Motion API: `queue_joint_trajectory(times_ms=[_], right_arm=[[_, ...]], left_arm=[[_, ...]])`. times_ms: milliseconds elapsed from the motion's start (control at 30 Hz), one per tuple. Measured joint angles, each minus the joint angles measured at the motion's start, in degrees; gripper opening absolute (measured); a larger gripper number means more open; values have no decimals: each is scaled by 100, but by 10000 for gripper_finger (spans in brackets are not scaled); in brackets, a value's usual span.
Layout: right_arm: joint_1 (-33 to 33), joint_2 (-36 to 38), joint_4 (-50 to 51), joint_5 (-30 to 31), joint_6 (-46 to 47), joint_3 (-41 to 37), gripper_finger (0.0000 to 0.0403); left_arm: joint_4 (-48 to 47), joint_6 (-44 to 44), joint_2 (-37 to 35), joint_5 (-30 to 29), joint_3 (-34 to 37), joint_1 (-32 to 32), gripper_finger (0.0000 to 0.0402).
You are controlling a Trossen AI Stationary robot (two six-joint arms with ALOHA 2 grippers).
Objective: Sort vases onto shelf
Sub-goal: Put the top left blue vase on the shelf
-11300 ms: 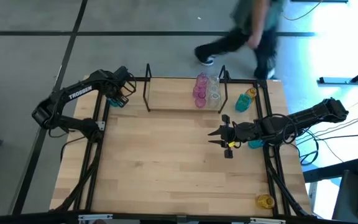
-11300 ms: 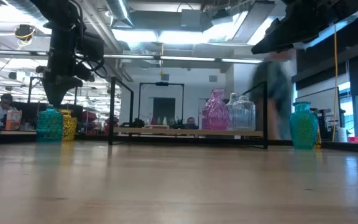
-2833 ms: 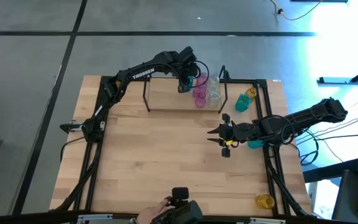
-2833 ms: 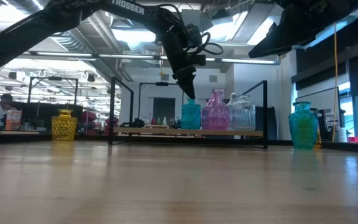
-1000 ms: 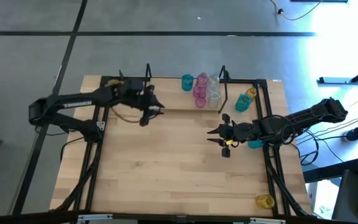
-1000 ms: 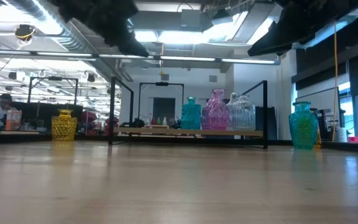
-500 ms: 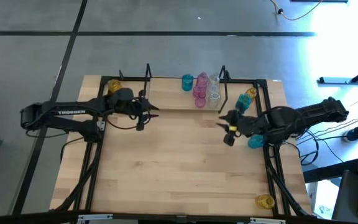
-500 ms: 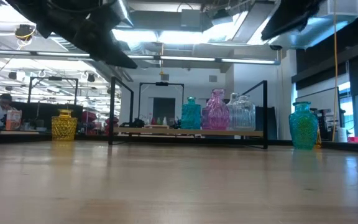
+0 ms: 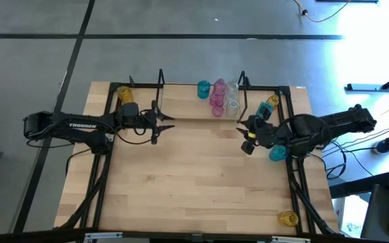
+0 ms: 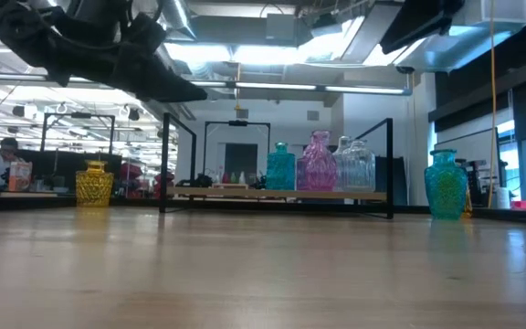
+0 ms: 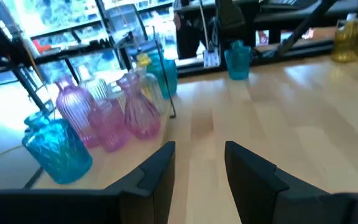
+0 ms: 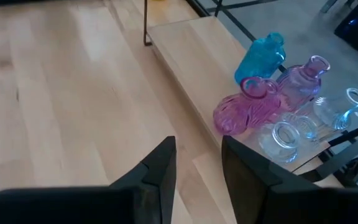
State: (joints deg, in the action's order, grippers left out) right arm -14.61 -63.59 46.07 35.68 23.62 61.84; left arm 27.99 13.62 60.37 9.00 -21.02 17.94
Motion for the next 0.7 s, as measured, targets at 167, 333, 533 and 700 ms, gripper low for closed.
queue_joint_trajectory(times_ms=[167, 333, 533, 700], right_arm=[[0, -307, 14, 354, -146, -1, 115], [0, -480, 46, 529, -180, -2, 115], [0, -499, 89, 386, -141, -2, 115], [0, -499, 89, 380, -141, -2, 115]], left_arm=[[-17, -20, 509, -709, -506, -54, 133], [-694, -239, 1354, -838, -1600, 167, 133], [-1085, -122, 2728, -830, -2889, 621, 133], [-1105, -203, 3714, -837, -3675, 1058, 133]])
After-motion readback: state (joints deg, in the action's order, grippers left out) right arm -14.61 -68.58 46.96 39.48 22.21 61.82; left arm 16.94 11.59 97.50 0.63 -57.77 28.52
